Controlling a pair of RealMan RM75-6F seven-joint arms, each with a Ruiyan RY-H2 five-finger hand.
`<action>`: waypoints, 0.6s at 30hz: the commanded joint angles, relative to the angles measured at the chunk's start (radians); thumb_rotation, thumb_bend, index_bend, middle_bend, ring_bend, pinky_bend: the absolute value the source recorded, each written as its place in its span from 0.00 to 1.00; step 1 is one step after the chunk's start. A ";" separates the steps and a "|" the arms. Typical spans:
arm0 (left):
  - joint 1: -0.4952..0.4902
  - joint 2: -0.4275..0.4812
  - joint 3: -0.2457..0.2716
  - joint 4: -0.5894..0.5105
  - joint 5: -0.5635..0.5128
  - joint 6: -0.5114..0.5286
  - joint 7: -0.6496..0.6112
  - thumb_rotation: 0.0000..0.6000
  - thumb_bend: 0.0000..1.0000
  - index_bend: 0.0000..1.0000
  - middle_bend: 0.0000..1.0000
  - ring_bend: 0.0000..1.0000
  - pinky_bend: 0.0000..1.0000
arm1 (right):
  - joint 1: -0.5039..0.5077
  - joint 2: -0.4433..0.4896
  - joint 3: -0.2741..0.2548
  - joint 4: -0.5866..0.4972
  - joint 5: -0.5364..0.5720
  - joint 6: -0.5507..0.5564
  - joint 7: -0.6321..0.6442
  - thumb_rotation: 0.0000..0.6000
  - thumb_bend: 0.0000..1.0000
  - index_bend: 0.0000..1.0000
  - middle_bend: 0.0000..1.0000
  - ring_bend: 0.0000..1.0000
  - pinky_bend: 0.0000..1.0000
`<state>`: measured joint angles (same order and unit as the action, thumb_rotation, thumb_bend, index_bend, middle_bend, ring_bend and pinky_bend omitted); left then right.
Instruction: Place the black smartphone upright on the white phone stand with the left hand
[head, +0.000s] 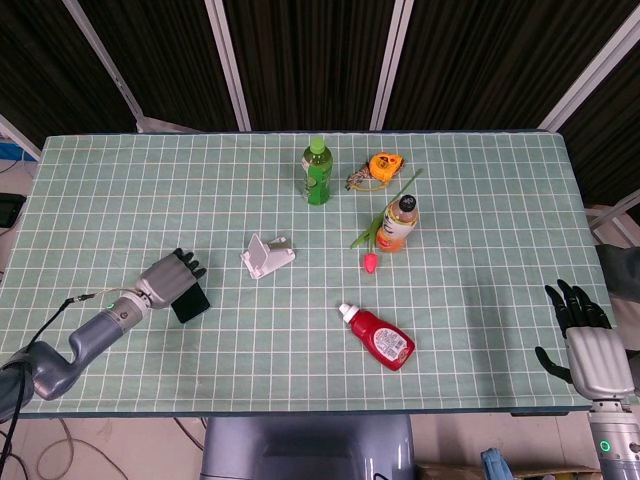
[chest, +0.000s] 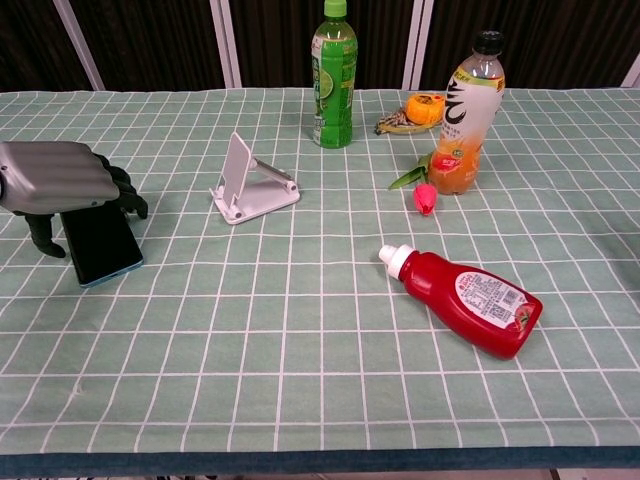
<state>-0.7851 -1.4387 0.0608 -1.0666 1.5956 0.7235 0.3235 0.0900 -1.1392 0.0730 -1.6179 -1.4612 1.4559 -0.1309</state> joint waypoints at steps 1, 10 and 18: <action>0.000 -0.007 0.002 0.007 -0.002 0.002 -0.003 1.00 0.05 0.22 0.27 0.18 0.29 | 0.000 0.000 0.000 0.000 0.000 0.001 0.002 1.00 0.36 0.06 0.00 0.00 0.18; -0.002 -0.022 0.018 0.021 0.001 0.005 -0.020 1.00 0.06 0.24 0.29 0.19 0.30 | 0.000 -0.001 0.000 0.003 -0.002 0.001 0.005 1.00 0.36 0.06 0.00 0.00 0.18; -0.006 -0.026 0.031 0.025 0.009 0.008 -0.036 1.00 0.15 0.37 0.42 0.31 0.41 | -0.001 -0.001 -0.001 0.003 -0.002 0.002 0.007 1.00 0.36 0.06 0.00 0.00 0.18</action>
<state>-0.7907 -1.4645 0.0915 -1.0413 1.6060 0.7330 0.2884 0.0890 -1.1402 0.0725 -1.6149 -1.4637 1.4582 -0.1240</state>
